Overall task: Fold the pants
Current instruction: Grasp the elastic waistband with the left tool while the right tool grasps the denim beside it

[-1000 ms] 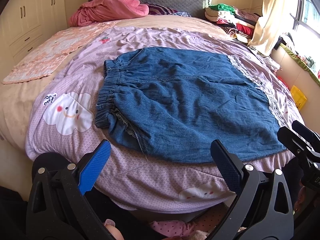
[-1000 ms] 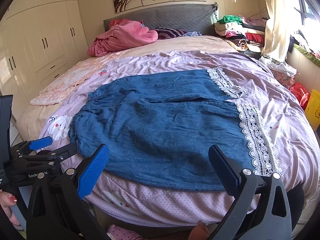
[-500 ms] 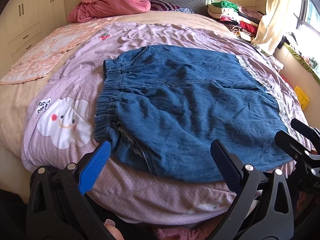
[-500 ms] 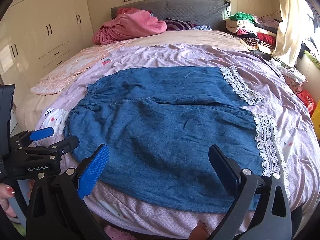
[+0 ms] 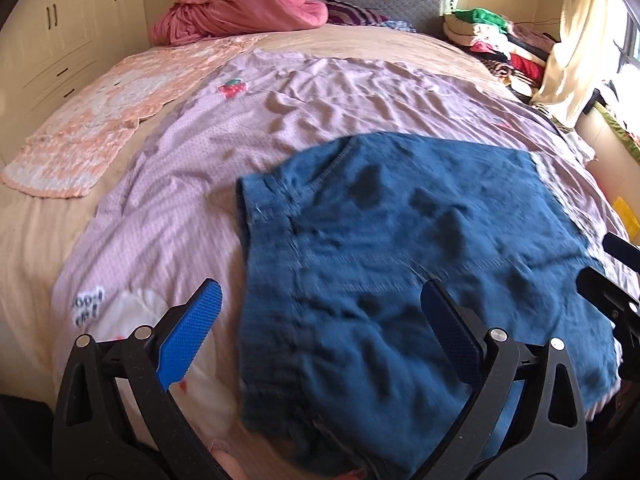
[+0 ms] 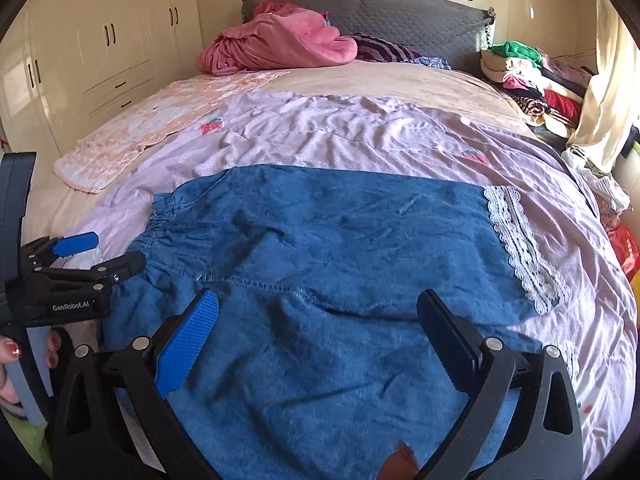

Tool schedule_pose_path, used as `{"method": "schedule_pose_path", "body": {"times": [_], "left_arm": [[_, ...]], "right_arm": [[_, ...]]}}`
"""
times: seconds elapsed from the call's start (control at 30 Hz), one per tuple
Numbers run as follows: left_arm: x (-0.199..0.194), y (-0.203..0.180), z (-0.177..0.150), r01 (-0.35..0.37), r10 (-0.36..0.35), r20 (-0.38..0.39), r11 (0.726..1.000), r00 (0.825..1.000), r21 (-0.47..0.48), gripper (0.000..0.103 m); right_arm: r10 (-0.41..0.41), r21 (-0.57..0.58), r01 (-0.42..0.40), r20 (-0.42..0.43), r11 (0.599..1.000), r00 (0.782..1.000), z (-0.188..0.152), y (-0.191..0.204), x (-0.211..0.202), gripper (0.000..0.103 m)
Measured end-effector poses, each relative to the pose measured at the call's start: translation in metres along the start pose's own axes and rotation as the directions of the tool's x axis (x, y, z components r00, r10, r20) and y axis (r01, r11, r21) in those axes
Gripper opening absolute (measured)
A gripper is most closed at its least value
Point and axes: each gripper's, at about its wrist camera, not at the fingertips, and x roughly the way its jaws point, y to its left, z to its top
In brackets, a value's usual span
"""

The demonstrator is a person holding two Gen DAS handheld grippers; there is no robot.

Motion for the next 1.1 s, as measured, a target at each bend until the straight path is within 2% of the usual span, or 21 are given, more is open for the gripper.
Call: {"method": "schedule_pose_path", "body": {"times": [0.07, 0.23, 0.33, 0.37, 0.4, 0.47, 0.53, 0.57, 0.63, 0.7, 0.87, 1.07, 1.1], "left_arm": [[0.012, 0.007, 0.015, -0.006, 0.006, -0.006, 1.0, 1.0, -0.007, 0.094], [0.045, 0.027, 0.047, -0.04, 0.039, -0.027, 0.999, 0.999, -0.023, 0.094], [0.069, 0.035, 0.058, -0.026, 0.025, -0.076, 1.0, 0.997, -0.007, 0.094], [0.077, 0.037, 0.061, 0.008, -0.009, -0.095, 1.0, 0.995, -0.013, 0.094], [0.082, 0.04, 0.064, 0.037, -0.039, -0.091, 0.999, 0.995, -0.018, 0.094], [0.091, 0.041, 0.066, 0.039, -0.038, -0.08, 0.999, 0.996, 0.008, 0.094], [0.1, 0.042, 0.067, 0.044, -0.043, -0.083, 0.999, 0.996, 0.015, 0.085], [0.104, 0.043, 0.067, 0.067, -0.067, -0.082, 0.998, 0.994, 0.002, 0.068], [0.109, 0.045, 0.065, 0.072, -0.072, -0.074, 0.997, 0.995, -0.004, 0.061], [0.111, 0.046, 0.065, 0.072, -0.071, -0.052, 0.997, 0.996, 0.014, 0.034], [0.106, 0.051, 0.066, 0.116, -0.116, -0.015, 0.993, 0.993, 0.015, 0.031], [0.076, 0.049, 0.068, 0.145, -0.147, 0.088, 0.989, 0.985, 0.031, 0.03], [0.071, 0.047, 0.068, 0.141, -0.145, 0.105, 0.989, 0.984, 0.041, 0.03]], "right_arm": [[0.023, -0.012, -0.023, -0.003, 1.0, 1.0, 0.012, -0.001, 0.011, 0.099], [0.132, -0.004, -0.132, -0.07, 0.991, 0.989, 0.048, -0.013, 0.054, 0.099], [0.136, -0.08, -0.143, -0.091, 0.986, 0.986, 0.07, -0.016, 0.08, 0.099], [0.141, -0.098, -0.153, -0.121, 0.983, 0.983, 0.077, -0.018, 0.092, 0.099], [0.144, -0.1, -0.159, -0.14, 0.982, 0.98, 0.083, -0.02, 0.102, 0.099], [0.174, -0.122, -0.196, -0.171, 0.973, 0.97, 0.093, -0.022, 0.121, 0.099], [0.177, -0.154, -0.209, -0.198, 0.966, 0.964, 0.098, -0.021, 0.137, 0.099], [0.177, -0.167, -0.213, -0.208, 0.963, 0.962, 0.1, -0.021, 0.144, 0.099], [0.181, -0.188, -0.229, -0.242, 0.955, 0.953, 0.104, -0.02, 0.161, 0.099], [0.172, -0.205, -0.228, -0.261, 0.952, 0.95, 0.107, -0.019, 0.174, 0.099], [0.18, -0.274, -0.254, -0.269, 0.928, 0.946, 0.116, -0.012, 0.191, 0.098], [0.154, -0.432, -0.261, -0.268, 0.863, 0.951, 0.116, 0.011, 0.202, 0.097], [0.137, -0.467, -0.249, -0.262, 0.849, 0.955, 0.113, 0.017, 0.204, 0.094]]}}
